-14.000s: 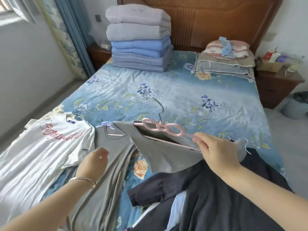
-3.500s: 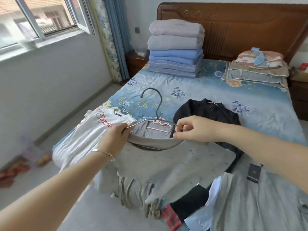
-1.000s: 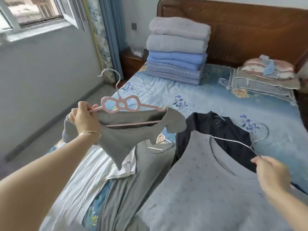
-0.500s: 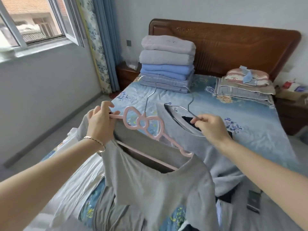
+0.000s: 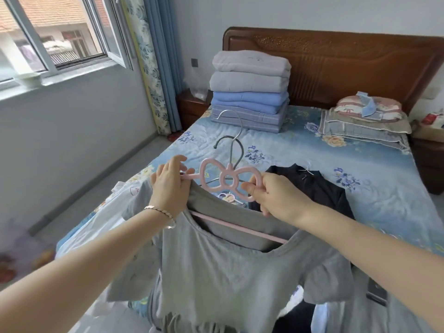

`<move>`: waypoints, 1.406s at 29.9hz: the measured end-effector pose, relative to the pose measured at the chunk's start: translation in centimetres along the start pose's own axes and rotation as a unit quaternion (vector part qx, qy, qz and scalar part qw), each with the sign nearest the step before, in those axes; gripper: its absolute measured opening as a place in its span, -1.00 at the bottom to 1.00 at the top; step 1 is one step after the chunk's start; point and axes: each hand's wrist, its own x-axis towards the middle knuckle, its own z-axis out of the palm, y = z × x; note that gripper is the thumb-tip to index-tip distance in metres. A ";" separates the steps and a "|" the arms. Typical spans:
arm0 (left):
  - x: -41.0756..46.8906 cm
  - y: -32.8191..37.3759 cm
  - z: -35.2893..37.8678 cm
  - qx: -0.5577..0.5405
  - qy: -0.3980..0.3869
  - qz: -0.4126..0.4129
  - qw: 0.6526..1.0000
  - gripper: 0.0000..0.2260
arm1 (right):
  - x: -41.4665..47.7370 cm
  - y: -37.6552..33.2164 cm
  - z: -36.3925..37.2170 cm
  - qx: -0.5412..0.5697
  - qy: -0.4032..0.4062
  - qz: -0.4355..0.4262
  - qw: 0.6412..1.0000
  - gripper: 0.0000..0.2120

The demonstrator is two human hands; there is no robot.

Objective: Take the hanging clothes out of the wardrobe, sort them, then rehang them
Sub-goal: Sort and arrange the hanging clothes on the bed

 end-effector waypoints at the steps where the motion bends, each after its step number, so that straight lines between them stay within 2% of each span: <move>1: 0.0 -0.6 -0.2 -0.007 -0.023 0.015 1.000 -0.77 | -0.1 -0.1 0.2 -0.018 0.022 -0.005 1.000 -0.71; 2: 0.0 -1.5 -0.7 -0.001 -0.051 0.031 0.998 -0.79 | 0.1 -0.3 0.6 -0.032 0.039 -0.010 0.999 -0.70; 5: -0.2 -3.2 -2.2 -0.001 -0.127 0.078 0.989 -0.55 | 0.5 -0.9 1.5 -0.064 0.070 -0.020 0.995 -0.67; 8: -0.3 -4.6 -3.3 -0.028 -0.202 0.037 0.978 -0.46 | 0.6 -1.1 2.7 -0.102 0.054 -0.057 0.992 -0.66; 10: 0.0 -5.6 -3.7 -0.003 -0.268 0.017 0.963 -0.46 | 0.1 -1.2 3.4 -0.106 0.044 -0.071 0.991 -0.63; 13: 0.4 -7.1 -4.2 0.092 -0.354 -0.002 0.931 -0.59 | -0.5 -1.4 4.1 -0.045 0.039 -0.054 0.997 -0.61; 16: 0.1 -7.3 -5.1 0.101 -0.411 -0.024 0.906 -0.52 | -0.8 -1.7 4.4 0.007 0.012 -0.035 0.999 -0.64; 20: -0.1 -6.1 -7.2 0.162 -0.510 -0.055 0.843 -0.66 | -1.1 -2.6 4.5 0.039 -0.057 -0.024 0.997 -0.72; 23: 0.9 -6.0 -8.7 0.162 -0.549 -0.109 0.813 -0.39 | -0.3 -3.2 4.4 0.122 -0.088 0.010 0.989 -0.80; 25: 2.2 -6.3 -9.1 0.114 -0.575 -0.142 0.797 -0.37 | 0.9 -3.7 4.1 0.177 -0.097 0.043 0.978 -0.82; 26: 3.2 -6.5 -9.1 0.094 -0.580 -0.155 0.794 -0.36 | 1.8 -3.8 3.9 0.183 -0.100 0.050 0.977 -0.81; 28: 5.3 -7.2 -8.3 0.107 -0.553 -0.160 0.810 -0.30 | 3.9 -3.4 3.9 0.172 -0.096 0.050 0.979 -0.78; 29: 6.2 -7.8 -7.4 0.137 -0.530 -0.147 0.824 -0.32 | 5.2 -2.8 4.1 0.168 -0.088 0.052 0.981 -0.78; 32: 8.1 -10.0 -2.8 0.186 -0.443 -0.079 0.873 -0.61 | 9.9 0.8 5.8 0.100 -0.052 0.070 0.991 -0.78; 35: 9.4 -13.5 4.0 0.171 -0.393 -0.071 0.901 -0.55 | 15.3 5.9 8.6 0.024 -0.027 0.117 0.992 -0.72; 38: 11.1 -17.9 11.7 0.183 -0.375 -0.074 0.906 -0.56 | 20.8 11.1 11.9 -0.041 -0.017 0.179 0.983 -0.67; 42: 13.4 -23.6 22.2 0.195 -0.414 -0.077 0.886 -0.62 | 27.2 18.5 17.3 -0.125 0.012 0.277 0.953 -0.82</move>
